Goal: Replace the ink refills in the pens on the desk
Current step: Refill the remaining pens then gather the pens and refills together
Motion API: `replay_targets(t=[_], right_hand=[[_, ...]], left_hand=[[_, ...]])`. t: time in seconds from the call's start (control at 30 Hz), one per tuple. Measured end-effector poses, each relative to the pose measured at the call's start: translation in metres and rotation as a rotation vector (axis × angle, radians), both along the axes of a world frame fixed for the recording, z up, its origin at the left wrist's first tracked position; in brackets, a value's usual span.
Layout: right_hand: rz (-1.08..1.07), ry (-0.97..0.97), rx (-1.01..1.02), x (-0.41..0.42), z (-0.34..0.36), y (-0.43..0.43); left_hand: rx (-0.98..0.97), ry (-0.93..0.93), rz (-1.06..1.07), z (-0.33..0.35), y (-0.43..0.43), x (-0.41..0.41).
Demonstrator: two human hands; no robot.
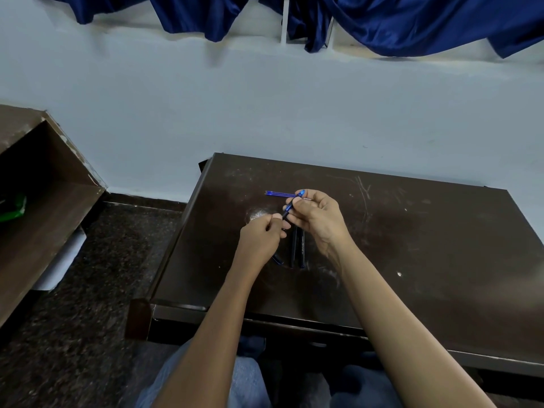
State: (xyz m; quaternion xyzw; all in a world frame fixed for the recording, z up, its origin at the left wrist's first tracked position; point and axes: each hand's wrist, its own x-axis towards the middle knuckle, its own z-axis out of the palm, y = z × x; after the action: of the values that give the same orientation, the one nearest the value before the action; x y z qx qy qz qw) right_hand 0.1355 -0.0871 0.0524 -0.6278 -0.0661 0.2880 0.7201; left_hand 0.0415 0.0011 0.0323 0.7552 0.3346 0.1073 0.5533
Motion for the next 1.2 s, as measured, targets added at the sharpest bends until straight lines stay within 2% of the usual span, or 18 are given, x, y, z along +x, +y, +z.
replay_targets(t=[0.3,0.47,0.7,0.9,1.07,1.2], right_hand=[[-0.012,-0.002,-0.03,0.005,0.003,-0.013],[-0.006,-0.026,-0.046,0.004,-0.001,-0.013],[0.002,-0.012,-0.066,0.009,-0.005,-0.012],[0.009,-0.019,-0.058,0.006,-0.007,0.0],[0.032,-0.01,-0.055,0.004,-0.007,0.006],[0.048,-0.005,-0.048,0.004,-0.008,0.008]], left_hand=[[0.179,-0.088,-0.037,0.004,-0.003,-0.001],[-0.009,-0.069,0.01,0.001,-0.007,0.004],[0.178,-0.108,-0.022,-0.002,0.001,0.002],[0.017,-0.091,-0.007,-0.003,0.002,0.002],[0.153,-0.131,0.018,-0.004,0.009,-0.003],[-0.089,-0.115,0.071,-0.004,0.008,-0.001]])
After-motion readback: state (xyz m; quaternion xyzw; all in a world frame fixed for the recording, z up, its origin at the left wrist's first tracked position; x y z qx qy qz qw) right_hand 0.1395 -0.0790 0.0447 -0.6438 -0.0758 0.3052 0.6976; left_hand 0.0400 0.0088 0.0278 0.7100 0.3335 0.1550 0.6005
